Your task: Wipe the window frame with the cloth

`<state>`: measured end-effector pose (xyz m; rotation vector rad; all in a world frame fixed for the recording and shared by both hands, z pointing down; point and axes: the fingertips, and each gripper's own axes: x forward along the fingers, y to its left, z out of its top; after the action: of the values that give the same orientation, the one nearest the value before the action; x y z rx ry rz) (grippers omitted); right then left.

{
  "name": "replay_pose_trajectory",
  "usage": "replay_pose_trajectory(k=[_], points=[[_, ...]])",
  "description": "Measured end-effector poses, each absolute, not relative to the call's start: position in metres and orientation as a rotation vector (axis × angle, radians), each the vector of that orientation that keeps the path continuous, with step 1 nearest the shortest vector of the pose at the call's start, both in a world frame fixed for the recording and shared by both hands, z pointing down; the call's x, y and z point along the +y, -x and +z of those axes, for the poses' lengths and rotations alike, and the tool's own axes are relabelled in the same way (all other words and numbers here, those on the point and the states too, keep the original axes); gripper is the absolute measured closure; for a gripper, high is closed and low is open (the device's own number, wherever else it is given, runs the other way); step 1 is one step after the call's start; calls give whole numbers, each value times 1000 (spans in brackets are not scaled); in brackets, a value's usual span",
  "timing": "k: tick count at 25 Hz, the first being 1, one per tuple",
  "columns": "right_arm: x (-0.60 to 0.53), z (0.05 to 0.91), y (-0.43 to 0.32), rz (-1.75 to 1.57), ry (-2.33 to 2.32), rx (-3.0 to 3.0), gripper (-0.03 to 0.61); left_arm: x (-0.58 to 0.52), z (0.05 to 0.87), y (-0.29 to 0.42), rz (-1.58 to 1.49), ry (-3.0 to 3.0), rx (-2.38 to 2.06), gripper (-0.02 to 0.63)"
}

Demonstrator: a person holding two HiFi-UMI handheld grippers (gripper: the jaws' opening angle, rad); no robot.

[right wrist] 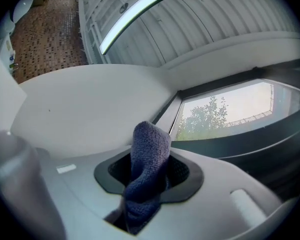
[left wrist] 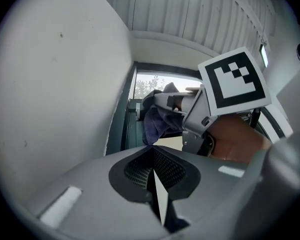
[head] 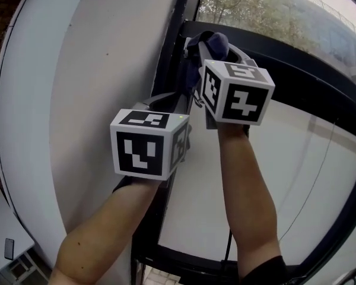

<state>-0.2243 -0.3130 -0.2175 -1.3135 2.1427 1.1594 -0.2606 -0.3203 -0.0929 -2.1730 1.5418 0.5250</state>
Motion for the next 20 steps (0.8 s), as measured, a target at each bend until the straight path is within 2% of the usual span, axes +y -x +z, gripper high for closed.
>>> replay_pose_trajectory(k=[14, 20], points=[[-306, -214, 162, 1112, 1412, 2089, 445, -325, -91, 235, 524, 2255, 1471, 620], [-300, -213, 131, 1129, 1412, 2093, 445, -326, -92, 203, 535, 2289, 1431, 620]])
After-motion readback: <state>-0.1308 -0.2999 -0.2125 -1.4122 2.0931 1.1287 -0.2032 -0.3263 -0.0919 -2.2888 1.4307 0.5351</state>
